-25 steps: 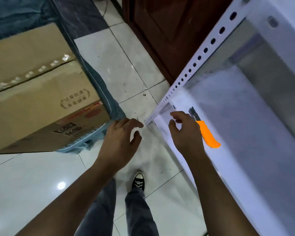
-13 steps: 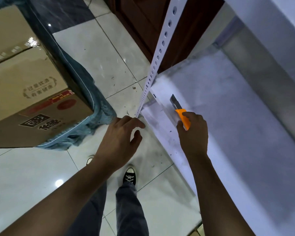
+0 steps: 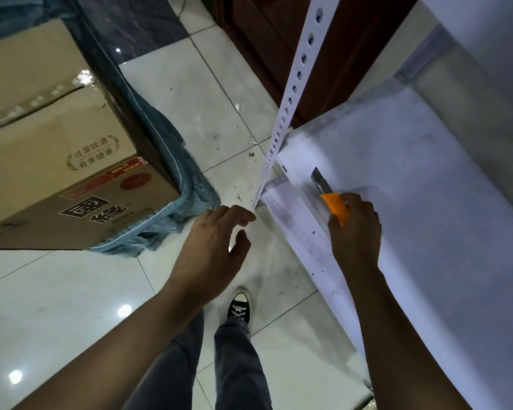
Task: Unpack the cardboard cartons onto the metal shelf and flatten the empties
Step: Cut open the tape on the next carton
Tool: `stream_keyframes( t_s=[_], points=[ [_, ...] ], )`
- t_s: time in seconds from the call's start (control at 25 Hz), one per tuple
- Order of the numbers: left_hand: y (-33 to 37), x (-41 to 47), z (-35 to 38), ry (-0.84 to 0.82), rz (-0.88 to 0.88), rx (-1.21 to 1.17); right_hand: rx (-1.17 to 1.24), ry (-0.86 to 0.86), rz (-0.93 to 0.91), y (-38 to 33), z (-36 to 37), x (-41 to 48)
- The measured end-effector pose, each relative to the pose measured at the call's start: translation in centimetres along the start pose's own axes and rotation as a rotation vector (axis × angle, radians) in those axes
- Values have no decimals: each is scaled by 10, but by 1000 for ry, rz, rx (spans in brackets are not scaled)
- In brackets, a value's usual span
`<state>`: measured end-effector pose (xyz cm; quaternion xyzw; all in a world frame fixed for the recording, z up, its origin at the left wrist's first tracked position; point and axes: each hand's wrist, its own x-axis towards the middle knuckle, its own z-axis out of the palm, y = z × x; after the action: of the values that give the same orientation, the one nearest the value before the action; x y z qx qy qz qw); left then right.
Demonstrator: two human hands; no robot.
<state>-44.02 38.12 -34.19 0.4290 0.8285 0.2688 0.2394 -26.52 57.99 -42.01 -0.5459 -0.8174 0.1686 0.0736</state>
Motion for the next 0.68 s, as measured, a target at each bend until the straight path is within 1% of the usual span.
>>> stream_keyframes(
  t_s=[0.2,0.32,0.44,0.68],
  points=[
    [-1,-2,-20,26,-30,-1,50,-21,-13,-11,-3,-4],
    [-5,-8,-41,74,-70,5,116,-23,-60,-34,-10,-18],
    [-15,-14,-63,123,-104,-14,192,-42,-92,-67,-16,-29],
    [-50,-18,-95,181,-163,-52,261,-70,-174,-149,-25,-28]
  ],
)
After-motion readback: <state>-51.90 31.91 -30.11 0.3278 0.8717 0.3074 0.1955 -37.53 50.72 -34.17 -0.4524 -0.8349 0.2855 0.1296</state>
